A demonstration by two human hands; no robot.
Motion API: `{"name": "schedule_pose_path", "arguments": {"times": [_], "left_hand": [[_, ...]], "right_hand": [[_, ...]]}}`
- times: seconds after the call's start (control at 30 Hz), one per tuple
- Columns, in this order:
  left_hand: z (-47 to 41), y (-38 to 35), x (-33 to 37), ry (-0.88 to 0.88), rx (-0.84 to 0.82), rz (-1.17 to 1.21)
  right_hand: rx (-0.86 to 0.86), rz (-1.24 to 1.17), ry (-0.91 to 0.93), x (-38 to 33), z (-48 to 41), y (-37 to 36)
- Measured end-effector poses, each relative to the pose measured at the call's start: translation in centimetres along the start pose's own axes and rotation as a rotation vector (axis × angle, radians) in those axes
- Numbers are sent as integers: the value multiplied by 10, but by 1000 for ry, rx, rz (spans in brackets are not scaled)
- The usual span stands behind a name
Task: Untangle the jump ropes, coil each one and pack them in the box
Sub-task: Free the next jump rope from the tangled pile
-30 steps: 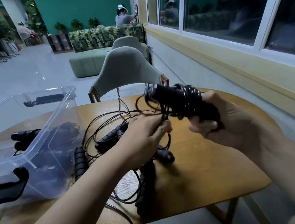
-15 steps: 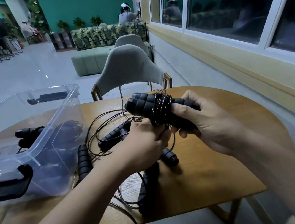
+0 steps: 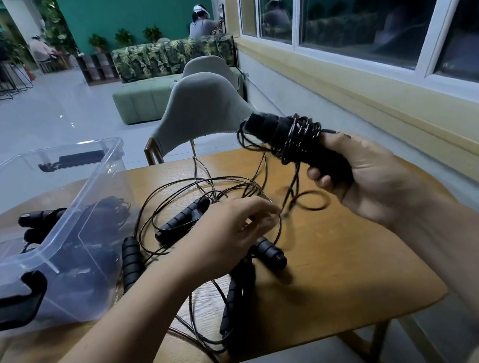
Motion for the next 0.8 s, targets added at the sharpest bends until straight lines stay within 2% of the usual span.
{"name": "schedule_pose_path", "arguments": {"times": [0.2,0.57,0.67,0.8], "left_hand": [[0,6,-6,-14,63,-96],[2,11,29,-67,382,-151],[1,4,37,-104,334,-101],[2,-6,39,-77,298,85]], "right_hand": [[45,13,0,-10,-1,16],[-21,-75,-131,-4,7,7],[-43,-86,-139,-2,9,1],[-42,-67,-126,0,9,-5]]}}
Point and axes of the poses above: each hand's wrist, its own z-axis away from the middle knuckle, its own y-axis out of the back of the hand, x = y × z, the point moved 2 cm from there along -z, towards the middle knuckle, and after that the axes turned 6 degrees about -y, right-handed, at the moved point
